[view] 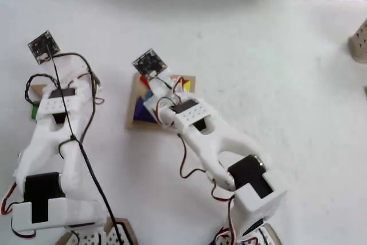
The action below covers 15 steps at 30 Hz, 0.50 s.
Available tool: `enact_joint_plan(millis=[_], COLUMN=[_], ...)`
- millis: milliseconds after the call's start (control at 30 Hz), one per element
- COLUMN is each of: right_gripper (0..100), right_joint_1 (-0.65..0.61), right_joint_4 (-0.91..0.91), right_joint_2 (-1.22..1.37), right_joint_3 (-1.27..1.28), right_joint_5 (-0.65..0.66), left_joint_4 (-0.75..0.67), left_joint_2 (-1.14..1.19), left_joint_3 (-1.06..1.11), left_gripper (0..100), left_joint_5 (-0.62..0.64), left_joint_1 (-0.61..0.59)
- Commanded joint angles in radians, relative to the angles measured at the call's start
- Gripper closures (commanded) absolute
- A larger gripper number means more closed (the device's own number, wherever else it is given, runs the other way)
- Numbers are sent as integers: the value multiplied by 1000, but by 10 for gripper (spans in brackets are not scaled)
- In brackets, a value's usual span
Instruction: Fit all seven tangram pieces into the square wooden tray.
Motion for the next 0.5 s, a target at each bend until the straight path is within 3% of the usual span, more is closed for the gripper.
enact_joint_plan(millis=[0, 467], right_gripper=[981, 981], right_joint_1=[22, -73], right_joint_4=[-15, 25], right_joint_2=[-8, 4], right_joint_3=[-46, -61], right_joint_5=[5, 11], left_joint_4=[-29, -29], left_joint_2=[-2, -2], left_joint_3=[-44, -44], left_gripper=[976, 976], left_joint_5=[-11, -11], left_joint_1=[8, 13])
